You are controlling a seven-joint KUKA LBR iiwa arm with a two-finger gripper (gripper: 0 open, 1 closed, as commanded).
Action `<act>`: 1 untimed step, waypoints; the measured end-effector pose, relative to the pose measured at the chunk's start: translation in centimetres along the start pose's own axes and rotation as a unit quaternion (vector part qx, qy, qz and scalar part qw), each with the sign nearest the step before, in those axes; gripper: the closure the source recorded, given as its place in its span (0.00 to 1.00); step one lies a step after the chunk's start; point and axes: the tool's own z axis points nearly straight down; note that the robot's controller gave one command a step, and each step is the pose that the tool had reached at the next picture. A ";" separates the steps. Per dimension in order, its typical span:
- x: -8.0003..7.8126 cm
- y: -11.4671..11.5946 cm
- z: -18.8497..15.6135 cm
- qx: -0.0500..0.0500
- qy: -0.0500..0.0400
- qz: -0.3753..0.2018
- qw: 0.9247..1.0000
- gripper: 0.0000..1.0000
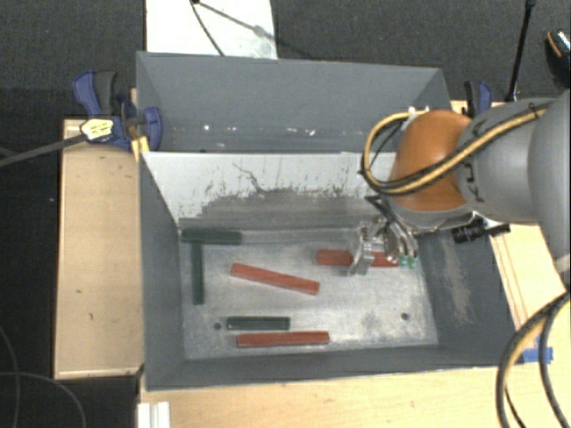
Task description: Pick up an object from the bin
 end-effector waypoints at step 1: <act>-0.1 0.0 -0.4 0.000 -0.002 -0.002 1.000 1.00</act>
Offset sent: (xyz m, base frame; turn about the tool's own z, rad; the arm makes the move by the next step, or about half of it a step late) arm 0.0001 0.0000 0.0035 0.0000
